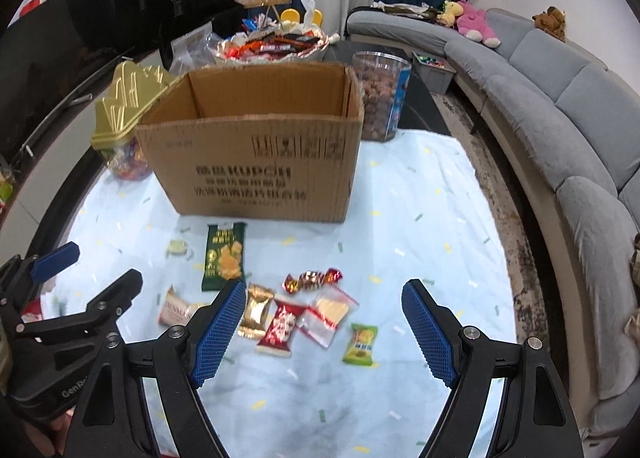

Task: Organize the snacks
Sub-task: 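Withdraw both tools from the box back toward the remaining snacks, then grasp the DENMAS cheese ball packet with the left tool while the right tool grasps the red-white candy packet, then lift both packets and carry them toward the cardboard box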

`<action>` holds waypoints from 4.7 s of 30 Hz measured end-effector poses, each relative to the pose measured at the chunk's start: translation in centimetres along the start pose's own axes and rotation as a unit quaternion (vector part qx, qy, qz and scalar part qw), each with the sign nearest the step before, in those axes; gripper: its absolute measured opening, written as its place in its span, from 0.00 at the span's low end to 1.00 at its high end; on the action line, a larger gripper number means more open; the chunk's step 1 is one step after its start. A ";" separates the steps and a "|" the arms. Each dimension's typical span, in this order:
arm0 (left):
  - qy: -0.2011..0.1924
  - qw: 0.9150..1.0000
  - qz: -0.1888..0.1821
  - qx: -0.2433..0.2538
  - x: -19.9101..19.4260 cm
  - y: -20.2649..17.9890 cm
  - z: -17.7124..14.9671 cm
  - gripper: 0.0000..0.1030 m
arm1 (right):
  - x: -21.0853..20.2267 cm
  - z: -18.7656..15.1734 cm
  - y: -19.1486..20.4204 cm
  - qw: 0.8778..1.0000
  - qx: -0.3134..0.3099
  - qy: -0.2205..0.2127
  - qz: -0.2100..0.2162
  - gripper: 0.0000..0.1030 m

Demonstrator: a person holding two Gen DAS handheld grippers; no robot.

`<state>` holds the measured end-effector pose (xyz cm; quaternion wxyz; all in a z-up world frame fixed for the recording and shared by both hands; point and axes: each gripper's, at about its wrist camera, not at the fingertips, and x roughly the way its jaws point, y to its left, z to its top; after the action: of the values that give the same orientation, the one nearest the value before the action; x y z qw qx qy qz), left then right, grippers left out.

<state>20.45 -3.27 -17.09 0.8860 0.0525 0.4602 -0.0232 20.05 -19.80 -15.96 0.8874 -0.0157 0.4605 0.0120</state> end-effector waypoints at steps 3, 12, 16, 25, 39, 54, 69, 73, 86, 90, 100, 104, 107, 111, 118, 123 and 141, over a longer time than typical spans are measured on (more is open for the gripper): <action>0.005 1.000 0.000 0.005 0.8 -0.2 -0.9 0.78 | 0.8 -0.7 0.2 1.000 -0.002 0.008 0.001 0.79; 0.013 1.000 -0.010 0.007 2.9 -0.5 -2.5 0.78 | 2.3 -2.3 0.4 1.000 -0.003 0.014 0.002 0.79; 0.014 1.000 -0.016 0.009 3.7 -0.7 -3.0 0.78 | 3.0 -3.1 0.5 1.000 0.001 0.013 0.006 0.79; 0.027 0.999 -0.026 0.007 5.1 -0.8 -3.9 0.78 | 4.4 -3.9 1.2 1.000 -0.007 0.025 0.013 0.79; 0.029 0.999 -0.028 0.020 6.6 -1.6 -5.0 0.78 | 5.9 -5.2 1.7 0.999 -0.008 0.031 0.027 0.71; 0.024 0.999 -0.024 0.006 7.7 -1.1 -5.2 0.76 | 7.0 -5.5 3.0 0.999 -0.017 0.012 0.039 0.56; 0.025 0.999 -0.024 0.023 8.8 -1.8 -5.3 0.59 | 9.6 -5.8 3.2 0.998 -0.012 0.032 0.051 0.44; 0.023 0.999 -0.028 0.020 9.0 -1.7 -5.3 0.53 | 10.4 -6.0 3.0 0.998 -0.005 0.045 0.055 0.40; 0.009 0.999 -0.024 0.035 8.8 -2.2 -5.5 0.43 | 10.6 -6.2 2.8 0.997 -0.006 0.046 0.057 0.26; 0.000 0.999 -0.021 0.037 8.4 -2.2 -5.5 0.43 | 10.3 -6.0 2.8 0.998 -0.005 0.041 0.055 0.26; -0.008 0.999 -0.016 0.037 7.8 -2.2 -5.6 0.43 | 9.4 -5.5 2.7 0.998 -0.005 0.031 0.053 0.26; -0.013 0.999 -0.014 0.038 7.3 -2.2 -5.5 0.43 | 8.9 -5.2 2.6 0.998 -0.005 0.025 0.051 0.26; -0.019 0.999 -0.011 0.037 6.8 -2.2 -5.3 0.43 | 8.4 -5.0 2.5 0.999 -0.006 0.019 0.050 0.26; -0.029 0.999 -0.009 0.033 5.9 -2.1 -5.0 0.43 | 7.4 -4.6 2.4 0.999 -0.004 0.010 0.051 0.26; -0.049 0.998 -0.003 0.030 3.9 -1.7 -4.1 0.43 | 5.4 -3.8 2.2 0.999 -0.006 -0.010 0.049 0.26; -0.064 0.998 0.005 0.022 2.3 -1.1 -3.3 0.43 | 3.9 -3.0 2.2 0.999 -0.005 -0.026 0.047 0.26; -0.115 0.993 0.014 0.001 -2.8 -0.4 0.9 0.43 | -1.8 0.7 1.6 0.995 -0.007 -0.092 0.042 0.26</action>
<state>19.55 -3.76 -14.26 0.9333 0.0565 0.3543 -0.0172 19.52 -18.21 -14.09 0.9245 -0.0013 0.3773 0.0540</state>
